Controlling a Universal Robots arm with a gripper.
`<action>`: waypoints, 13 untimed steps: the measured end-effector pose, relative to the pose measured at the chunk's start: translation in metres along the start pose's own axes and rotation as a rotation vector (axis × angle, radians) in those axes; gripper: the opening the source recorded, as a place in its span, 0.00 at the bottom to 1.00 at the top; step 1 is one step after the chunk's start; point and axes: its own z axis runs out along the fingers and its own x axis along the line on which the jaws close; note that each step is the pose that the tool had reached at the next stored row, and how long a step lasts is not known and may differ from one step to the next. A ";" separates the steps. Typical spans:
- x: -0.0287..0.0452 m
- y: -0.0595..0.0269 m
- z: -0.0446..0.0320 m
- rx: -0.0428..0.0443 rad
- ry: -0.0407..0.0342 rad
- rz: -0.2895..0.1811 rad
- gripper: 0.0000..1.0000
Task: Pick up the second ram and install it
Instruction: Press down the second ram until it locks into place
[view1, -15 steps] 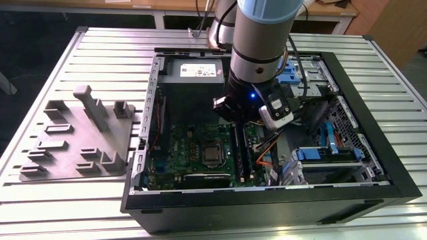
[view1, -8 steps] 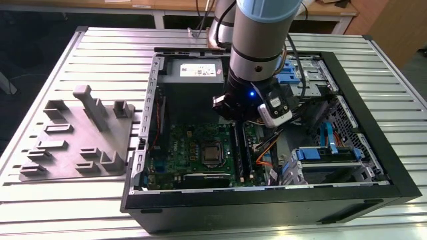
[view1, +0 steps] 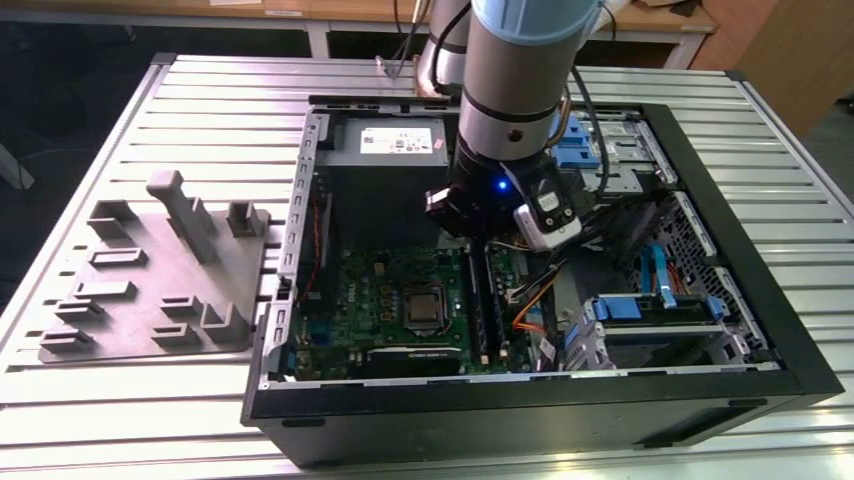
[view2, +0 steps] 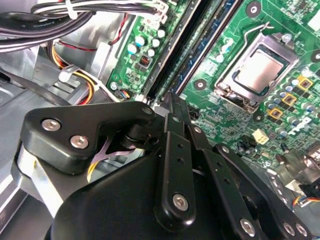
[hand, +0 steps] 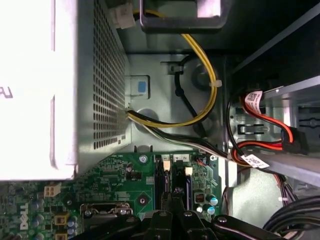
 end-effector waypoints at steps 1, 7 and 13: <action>0.0001 0.0000 0.0011 0.0001 0.0000 0.001 0.10; 0.0019 0.0030 0.0038 -0.0008 -0.0001 0.002 0.10; 0.0029 0.0076 0.0081 -0.0012 -0.0001 0.002 0.10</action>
